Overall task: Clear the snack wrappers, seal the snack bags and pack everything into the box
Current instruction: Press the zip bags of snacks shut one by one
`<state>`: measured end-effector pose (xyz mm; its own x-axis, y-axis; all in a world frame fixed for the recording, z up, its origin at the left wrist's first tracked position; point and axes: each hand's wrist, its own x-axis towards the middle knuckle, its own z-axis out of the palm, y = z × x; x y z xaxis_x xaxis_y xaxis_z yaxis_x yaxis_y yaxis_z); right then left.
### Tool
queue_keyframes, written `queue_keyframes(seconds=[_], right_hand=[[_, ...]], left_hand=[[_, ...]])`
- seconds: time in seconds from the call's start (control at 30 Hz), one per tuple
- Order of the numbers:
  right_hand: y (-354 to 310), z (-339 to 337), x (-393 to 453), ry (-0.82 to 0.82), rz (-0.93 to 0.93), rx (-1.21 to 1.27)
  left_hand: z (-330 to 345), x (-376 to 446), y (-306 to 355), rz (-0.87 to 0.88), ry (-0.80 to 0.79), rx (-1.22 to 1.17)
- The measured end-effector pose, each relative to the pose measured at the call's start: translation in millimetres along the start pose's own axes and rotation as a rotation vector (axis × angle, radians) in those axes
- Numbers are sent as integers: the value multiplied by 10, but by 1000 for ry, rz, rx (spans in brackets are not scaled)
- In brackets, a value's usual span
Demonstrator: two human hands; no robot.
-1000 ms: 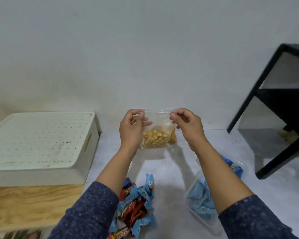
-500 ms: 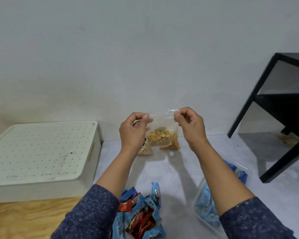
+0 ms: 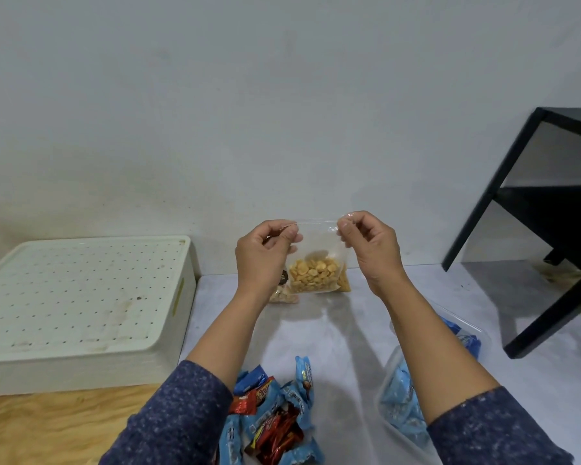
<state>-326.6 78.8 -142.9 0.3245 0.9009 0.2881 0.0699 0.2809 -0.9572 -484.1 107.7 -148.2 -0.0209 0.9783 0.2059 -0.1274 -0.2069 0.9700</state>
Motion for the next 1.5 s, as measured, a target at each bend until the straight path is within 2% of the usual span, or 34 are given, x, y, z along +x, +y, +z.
queue_keyframes(seconds=[0.2, 0.4, 0.57, 0.77, 1.03, 1.2, 1.5], right_hand=[[-24, 37, -44, -83, 22, 18], [8, 40, -34, -75, 12, -65], [-15, 37, -57, -87, 14, -23], [-24, 36, -85, -142, 25, -13], [-20, 43, -122, -139, 56, 22], [-37, 42, -133, -151, 53, -1], [-30, 55, -149, -200, 51, -35]], left_hand=[[-25, -23, -18, 46, 25, 35], [-10, -85, -45, 42, 8, 46], [-4, -81, 10, 84, -41, 147], [2, -112, -42, 98, -10, 204], [37, -165, -33, 88, -13, 191], [28, -194, -25, 22, -99, 152], [-1, -163, -10, 94, -159, 267]])
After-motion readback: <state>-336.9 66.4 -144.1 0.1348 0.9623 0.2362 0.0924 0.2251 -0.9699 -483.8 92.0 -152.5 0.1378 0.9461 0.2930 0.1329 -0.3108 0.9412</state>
